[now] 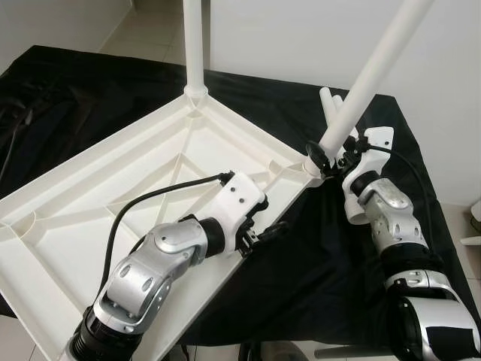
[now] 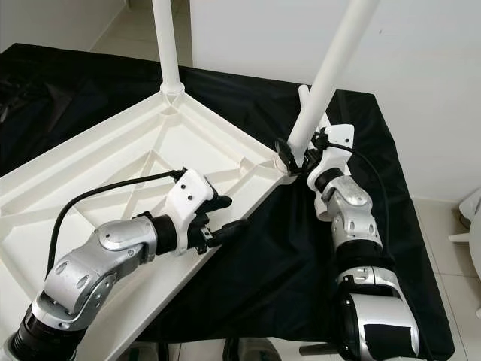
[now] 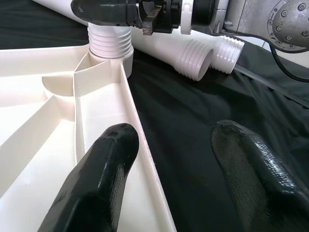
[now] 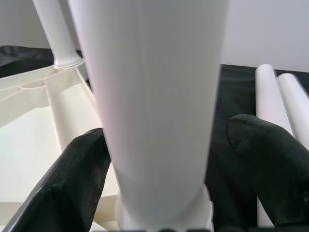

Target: Building children table

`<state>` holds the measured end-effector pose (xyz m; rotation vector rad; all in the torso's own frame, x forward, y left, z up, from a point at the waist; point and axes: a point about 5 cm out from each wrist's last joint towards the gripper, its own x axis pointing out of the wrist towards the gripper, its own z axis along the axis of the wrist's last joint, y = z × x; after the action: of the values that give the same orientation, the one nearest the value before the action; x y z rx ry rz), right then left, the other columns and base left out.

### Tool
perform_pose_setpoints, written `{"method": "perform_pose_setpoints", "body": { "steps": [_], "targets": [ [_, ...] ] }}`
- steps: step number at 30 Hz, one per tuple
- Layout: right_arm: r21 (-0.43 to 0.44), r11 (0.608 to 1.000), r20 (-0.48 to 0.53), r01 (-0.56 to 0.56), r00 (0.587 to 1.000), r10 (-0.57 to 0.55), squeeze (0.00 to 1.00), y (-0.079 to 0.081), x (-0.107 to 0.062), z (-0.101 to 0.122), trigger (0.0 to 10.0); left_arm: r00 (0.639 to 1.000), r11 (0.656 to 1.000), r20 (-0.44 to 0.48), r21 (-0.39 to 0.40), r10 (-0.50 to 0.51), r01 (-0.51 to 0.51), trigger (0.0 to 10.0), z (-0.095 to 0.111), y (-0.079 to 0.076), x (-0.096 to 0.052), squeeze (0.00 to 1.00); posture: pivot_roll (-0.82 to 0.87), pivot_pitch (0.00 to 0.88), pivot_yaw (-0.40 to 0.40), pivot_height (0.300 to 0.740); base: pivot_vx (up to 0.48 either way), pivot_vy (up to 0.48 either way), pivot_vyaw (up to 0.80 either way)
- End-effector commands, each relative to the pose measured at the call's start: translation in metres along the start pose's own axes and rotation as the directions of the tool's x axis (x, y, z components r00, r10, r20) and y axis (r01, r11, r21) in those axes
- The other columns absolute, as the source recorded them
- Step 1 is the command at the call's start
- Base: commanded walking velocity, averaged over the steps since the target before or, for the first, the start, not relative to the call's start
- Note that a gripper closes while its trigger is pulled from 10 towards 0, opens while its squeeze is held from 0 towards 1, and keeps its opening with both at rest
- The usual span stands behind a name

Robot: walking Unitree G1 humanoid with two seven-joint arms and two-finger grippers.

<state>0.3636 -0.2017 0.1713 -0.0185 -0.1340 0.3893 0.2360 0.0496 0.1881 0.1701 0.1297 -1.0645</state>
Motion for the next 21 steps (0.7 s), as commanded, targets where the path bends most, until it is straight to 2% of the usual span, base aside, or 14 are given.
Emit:
{"method": "perform_pose_setpoints", "body": {
  "steps": [1,10,21],
  "targets": [
    [0.013,0.999,0.005,-0.035,0.999,0.035,0.0,0.0,0.0,-0.002,10.0,1.0,1.0,-0.005,0.005,0.021,-0.021,10.0,0.001,0.003,-0.001,0.0,0.07,0.109,-0.05,0.74,0.0,0.0,0.0],
    [0.026,0.993,-0.003,-0.117,0.993,0.117,0.0,-0.005,0.007,0.001,10.0,1.0,1.0,-0.004,0.005,0.008,-0.008,10.0,0.003,0.002,0.0,0.0,0.08,0.111,-0.045,0.74,0.0,0.0,0.0],
    [0.009,0.998,-0.006,-0.069,0.998,0.069,0.0,-0.015,0.012,0.005,10.0,1.0,1.0,0.0,-0.002,0.001,-0.001,10.0,0.003,0.0,0.002,0.0,0.08,0.109,-0.045,0.74,0.0,0.0,0.0]
  ]
}}
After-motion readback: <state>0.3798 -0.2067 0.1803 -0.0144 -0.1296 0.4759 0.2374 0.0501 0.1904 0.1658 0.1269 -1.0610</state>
